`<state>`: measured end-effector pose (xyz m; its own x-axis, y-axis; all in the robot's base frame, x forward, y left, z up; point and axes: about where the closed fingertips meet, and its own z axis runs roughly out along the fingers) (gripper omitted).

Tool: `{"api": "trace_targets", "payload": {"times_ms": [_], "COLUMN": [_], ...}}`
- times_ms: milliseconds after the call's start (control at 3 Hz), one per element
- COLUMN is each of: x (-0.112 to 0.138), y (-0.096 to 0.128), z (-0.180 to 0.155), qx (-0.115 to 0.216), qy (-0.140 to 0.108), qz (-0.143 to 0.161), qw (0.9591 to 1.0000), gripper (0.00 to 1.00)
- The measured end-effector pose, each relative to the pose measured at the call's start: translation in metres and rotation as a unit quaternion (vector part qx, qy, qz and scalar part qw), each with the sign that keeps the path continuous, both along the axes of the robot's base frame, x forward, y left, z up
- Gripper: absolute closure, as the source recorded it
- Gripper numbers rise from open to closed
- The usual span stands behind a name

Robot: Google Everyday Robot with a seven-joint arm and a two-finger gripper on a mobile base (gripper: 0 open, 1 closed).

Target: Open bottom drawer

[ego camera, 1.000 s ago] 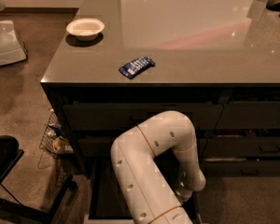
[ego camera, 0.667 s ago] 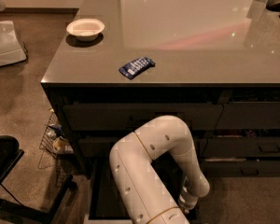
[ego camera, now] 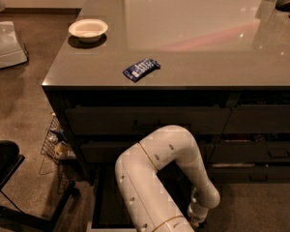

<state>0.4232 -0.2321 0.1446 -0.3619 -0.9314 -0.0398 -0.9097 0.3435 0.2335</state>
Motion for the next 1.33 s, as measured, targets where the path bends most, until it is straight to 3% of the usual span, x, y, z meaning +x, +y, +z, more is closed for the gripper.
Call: {"api": "trace_targets", "payload": {"times_ms": [1000,1333], "x": [-0.0040,-0.0040], "y": [0.0011,0.0012], "z": [-0.0030,-0.0030], "qx": [0.001,0.002], "qy": [0.003,0.003], "qz": [0.000,0.000], "qw": [1.0000,1.0000], "gripper": [0.00,0.00]}}
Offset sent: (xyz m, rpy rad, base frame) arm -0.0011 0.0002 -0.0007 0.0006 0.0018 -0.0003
